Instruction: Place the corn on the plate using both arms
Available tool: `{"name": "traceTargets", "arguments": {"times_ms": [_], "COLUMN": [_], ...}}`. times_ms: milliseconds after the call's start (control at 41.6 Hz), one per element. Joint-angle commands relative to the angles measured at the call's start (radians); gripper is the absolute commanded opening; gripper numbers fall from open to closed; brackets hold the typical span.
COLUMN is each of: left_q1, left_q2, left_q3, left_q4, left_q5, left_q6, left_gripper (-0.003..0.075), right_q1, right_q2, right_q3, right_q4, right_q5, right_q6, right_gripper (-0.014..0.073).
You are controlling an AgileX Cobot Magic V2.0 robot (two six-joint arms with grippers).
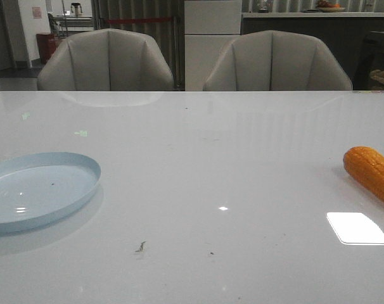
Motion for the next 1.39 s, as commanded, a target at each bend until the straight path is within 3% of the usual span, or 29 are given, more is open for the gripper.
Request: {"name": "traceTargets", "arguments": {"times_ms": [0,624,912,1056,1225,1369], "left_q1": [-0.009,-0.009,-0.009,-0.009,-0.009,-0.009], "left_q2": [-0.023,-0.023,-0.023,-0.021,-0.017,0.011], "left_q3": [0.04,0.04,0.038,-0.005,-0.159,-0.336], "left_q4": [0.0,0.0,0.0,0.0,0.047,0.087], "left_q5": [-0.091,-0.129,-0.327,-0.429,-0.319,-0.07], "left_q6": [-0.013,-0.013,-0.013,-0.013,-0.013,-0.013], "left_gripper": [0.0094,0.0094,0.0094,0.0094,0.0094,0.0094], "right_q1": [0.0,0.0,0.0,0.001,0.001,0.0], "right_q2": [-0.026,-0.026,-0.026,-0.026,-0.026,0.029], "right_q3": [-0.023,-0.023,-0.023,-0.039,-0.212,-0.424], "right_q4": [0.0,0.0,0.0,0.022,0.033,0.032], "right_q5": [-0.082,-0.084,-0.174,-0.313,-0.257,-0.096], "right_q6": [-0.002,-0.002,-0.002,-0.001,-0.001,-0.002], "right_gripper": [0.0051,0.0051,0.0051,0.0051,0.0061,0.0059]}}
